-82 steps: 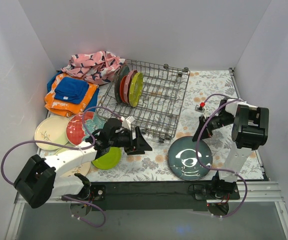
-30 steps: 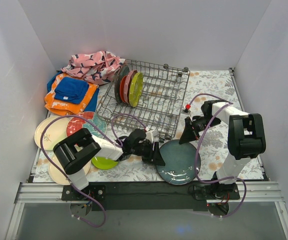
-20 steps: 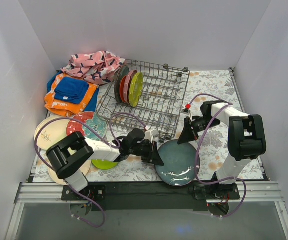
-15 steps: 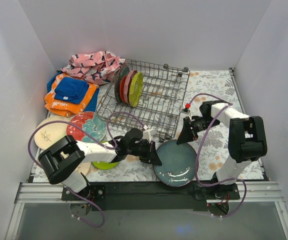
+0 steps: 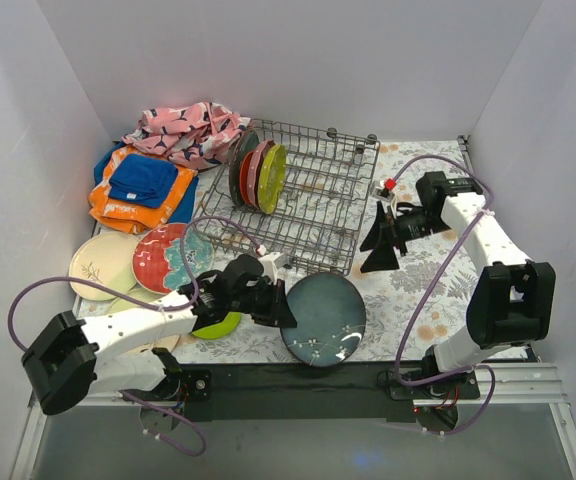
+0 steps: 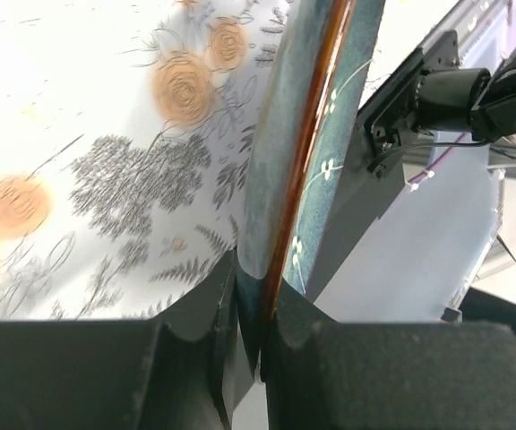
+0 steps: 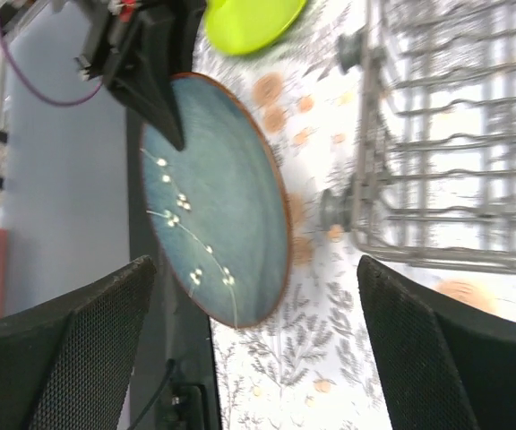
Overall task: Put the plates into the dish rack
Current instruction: Insert the plate into the dish rack
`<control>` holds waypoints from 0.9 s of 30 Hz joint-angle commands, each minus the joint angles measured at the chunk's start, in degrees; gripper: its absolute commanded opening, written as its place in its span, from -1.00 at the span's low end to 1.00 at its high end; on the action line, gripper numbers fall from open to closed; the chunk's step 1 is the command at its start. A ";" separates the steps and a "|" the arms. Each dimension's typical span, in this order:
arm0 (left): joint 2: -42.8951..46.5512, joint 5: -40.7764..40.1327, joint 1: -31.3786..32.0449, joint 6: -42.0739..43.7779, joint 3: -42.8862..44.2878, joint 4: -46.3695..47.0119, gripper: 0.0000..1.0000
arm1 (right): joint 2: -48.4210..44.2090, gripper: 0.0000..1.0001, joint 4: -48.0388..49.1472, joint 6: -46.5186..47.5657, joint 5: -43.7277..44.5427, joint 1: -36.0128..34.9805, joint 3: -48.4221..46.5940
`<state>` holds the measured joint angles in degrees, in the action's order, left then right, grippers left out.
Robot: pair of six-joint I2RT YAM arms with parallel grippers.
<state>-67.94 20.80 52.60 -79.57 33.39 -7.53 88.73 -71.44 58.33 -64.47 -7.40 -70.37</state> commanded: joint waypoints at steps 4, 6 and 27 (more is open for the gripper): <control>10.81 -5.05 -1.97 2.05 11.15 -9.69 -1.00 | -0.31 0.97 0.33 -5.32 0.30 6.87 -9.86; 11.60 -6.11 -3.63 3.01 13.36 -12.66 -1.00 | 0.13 0.97 1.47 -6.64 1.18 9.13 -10.93; -14.31 -27.54 -18.14 21.91 59.50 -28.24 -1.00 | -9.01 0.97 33.29 -28.00 14.01 13.64 6.73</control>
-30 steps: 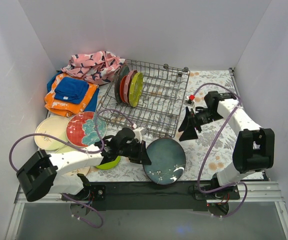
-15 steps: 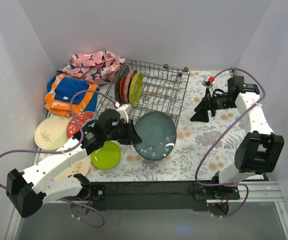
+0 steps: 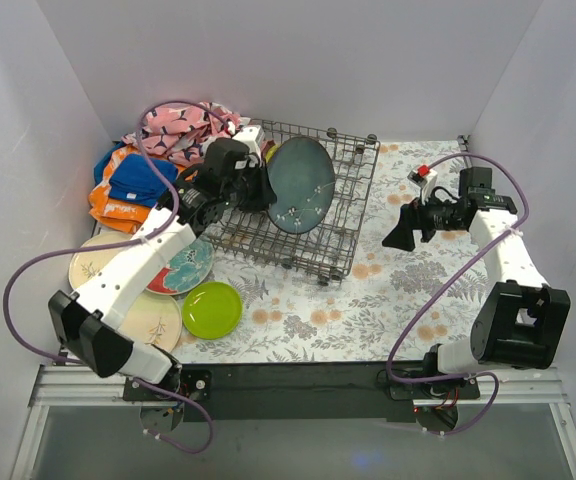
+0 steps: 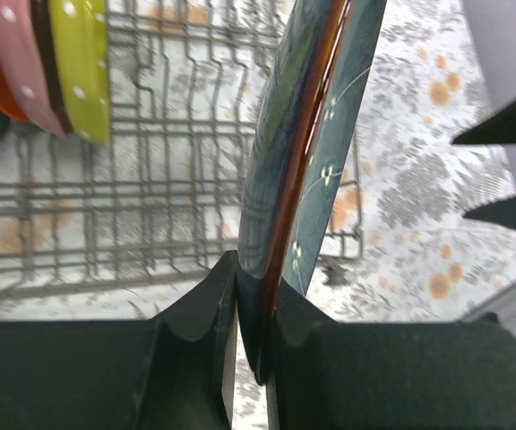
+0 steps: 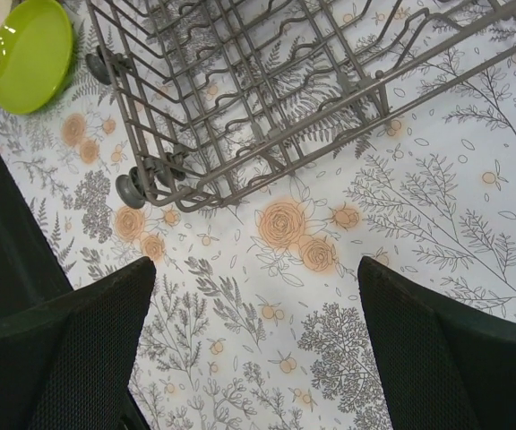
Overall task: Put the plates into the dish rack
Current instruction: Insert the plate into the dish rack
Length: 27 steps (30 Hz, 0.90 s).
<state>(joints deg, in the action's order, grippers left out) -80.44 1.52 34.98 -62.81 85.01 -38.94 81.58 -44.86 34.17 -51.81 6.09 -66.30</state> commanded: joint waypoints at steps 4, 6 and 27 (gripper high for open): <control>-6.91 -13.10 -0.62 8.48 15.69 3.25 -1.00 | -2.57 0.97 9.26 -4.82 2.51 0.15 6.18; -9.99 -14.87 -0.62 10.33 18.42 3.08 -1.00 | -2.83 0.97 10.23 -5.26 2.68 0.15 6.97; -26.96 -29.29 -0.62 18.86 31.01 6.42 -1.00 | -2.48 0.97 14.01 -7.89 3.91 0.15 10.76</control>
<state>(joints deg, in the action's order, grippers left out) -109.93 -23.73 34.57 -44.64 112.88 -41.78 80.29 -32.73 26.96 -47.81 6.11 -55.59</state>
